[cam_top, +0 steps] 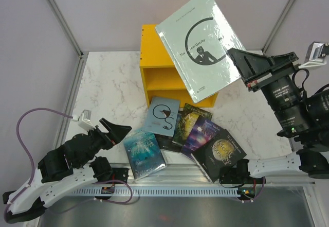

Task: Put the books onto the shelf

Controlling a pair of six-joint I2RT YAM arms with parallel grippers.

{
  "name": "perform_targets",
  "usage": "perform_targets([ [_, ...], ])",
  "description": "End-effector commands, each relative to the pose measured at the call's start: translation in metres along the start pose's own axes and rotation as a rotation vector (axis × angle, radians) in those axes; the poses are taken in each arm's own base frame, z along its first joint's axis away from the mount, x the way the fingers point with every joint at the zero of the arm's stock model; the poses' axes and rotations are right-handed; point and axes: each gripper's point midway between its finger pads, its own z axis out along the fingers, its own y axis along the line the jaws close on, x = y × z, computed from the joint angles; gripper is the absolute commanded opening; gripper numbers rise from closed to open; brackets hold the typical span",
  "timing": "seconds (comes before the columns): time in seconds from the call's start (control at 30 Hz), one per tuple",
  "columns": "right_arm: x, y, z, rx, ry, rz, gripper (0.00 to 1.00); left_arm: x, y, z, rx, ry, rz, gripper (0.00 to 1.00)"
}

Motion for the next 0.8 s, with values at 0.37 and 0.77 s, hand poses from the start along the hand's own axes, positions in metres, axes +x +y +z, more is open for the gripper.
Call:
perform_targets([
  [0.37, -0.001, -0.055, 0.062, 0.26, -0.059, -0.514, 0.0, 0.013, -0.005, 0.017, -0.005, 0.032, -0.003, 1.0],
  [0.77, 0.01, -0.059, 0.066, -0.001, -0.021, -0.191, 0.0, 0.032, -0.04, 0.018, 0.181, 0.12, -0.012, 0.98],
])
